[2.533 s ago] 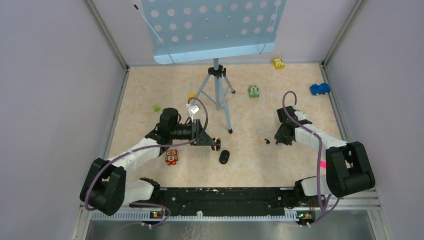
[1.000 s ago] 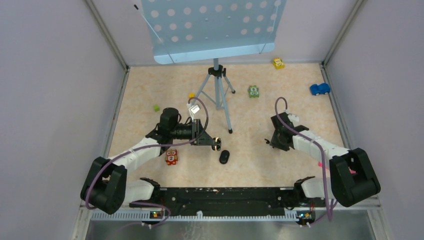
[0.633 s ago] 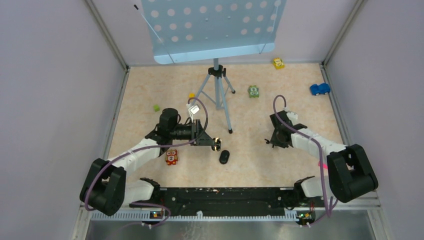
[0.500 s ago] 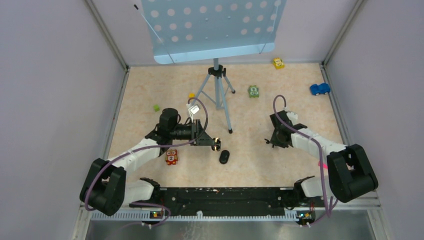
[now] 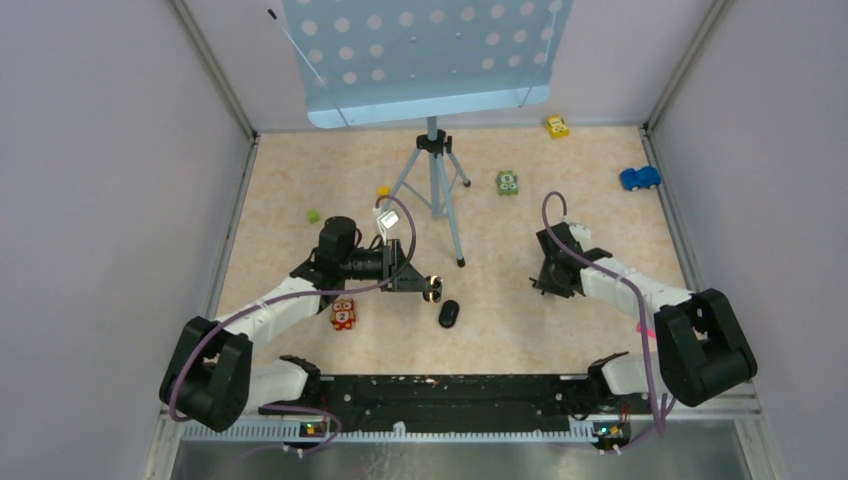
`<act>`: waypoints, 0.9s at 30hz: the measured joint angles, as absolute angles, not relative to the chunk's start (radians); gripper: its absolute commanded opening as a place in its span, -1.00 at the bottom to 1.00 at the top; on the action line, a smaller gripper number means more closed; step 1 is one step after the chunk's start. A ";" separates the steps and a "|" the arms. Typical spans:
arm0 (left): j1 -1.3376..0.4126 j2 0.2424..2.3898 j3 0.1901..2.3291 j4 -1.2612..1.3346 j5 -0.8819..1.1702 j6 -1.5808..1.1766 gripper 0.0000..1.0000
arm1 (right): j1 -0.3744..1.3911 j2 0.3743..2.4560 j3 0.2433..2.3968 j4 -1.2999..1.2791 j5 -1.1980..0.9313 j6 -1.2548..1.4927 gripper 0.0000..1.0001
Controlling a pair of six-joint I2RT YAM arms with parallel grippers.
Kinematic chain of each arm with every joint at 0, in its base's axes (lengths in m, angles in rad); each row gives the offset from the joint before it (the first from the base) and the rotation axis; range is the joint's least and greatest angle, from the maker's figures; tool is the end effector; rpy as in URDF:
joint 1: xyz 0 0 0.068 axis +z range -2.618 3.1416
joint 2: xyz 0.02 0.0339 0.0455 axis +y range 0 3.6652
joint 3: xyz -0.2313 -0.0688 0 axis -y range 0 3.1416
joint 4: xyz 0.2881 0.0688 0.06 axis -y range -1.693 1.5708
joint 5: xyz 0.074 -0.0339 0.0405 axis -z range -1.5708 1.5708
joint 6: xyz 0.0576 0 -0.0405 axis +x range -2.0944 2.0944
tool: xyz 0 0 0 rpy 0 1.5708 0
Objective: Insert the wireless bluetooth earbuds into the charging case
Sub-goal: Pick up the right earbud from the center of the board.
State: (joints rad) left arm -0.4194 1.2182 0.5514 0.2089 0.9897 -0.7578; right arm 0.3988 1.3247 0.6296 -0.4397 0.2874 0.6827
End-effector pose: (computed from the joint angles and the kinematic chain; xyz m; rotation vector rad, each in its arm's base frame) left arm 0.2529 -0.1655 0.1528 0.3464 2.2218 -1.6930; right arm 0.2624 0.0929 0.0822 0.4544 2.5851 -0.0263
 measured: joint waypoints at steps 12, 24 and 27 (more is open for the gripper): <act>-0.419 1.218 0.551 0.209 0.990 -0.757 -1.00 | 0.423 1.327 0.632 -0.447 0.291 0.682 -0.37; -0.419 1.221 0.551 0.209 0.991 -0.757 -1.00 | 0.424 1.331 0.638 -0.457 0.297 0.681 -0.81; -0.419 1.220 0.551 0.209 0.991 -0.758 -1.00 | 0.424 1.328 0.638 -0.458 0.295 0.677 -0.95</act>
State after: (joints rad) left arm -0.4194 1.2201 0.5514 0.2092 0.9909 -0.7578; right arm 0.4236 1.3277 0.6380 -0.4576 0.2955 0.6769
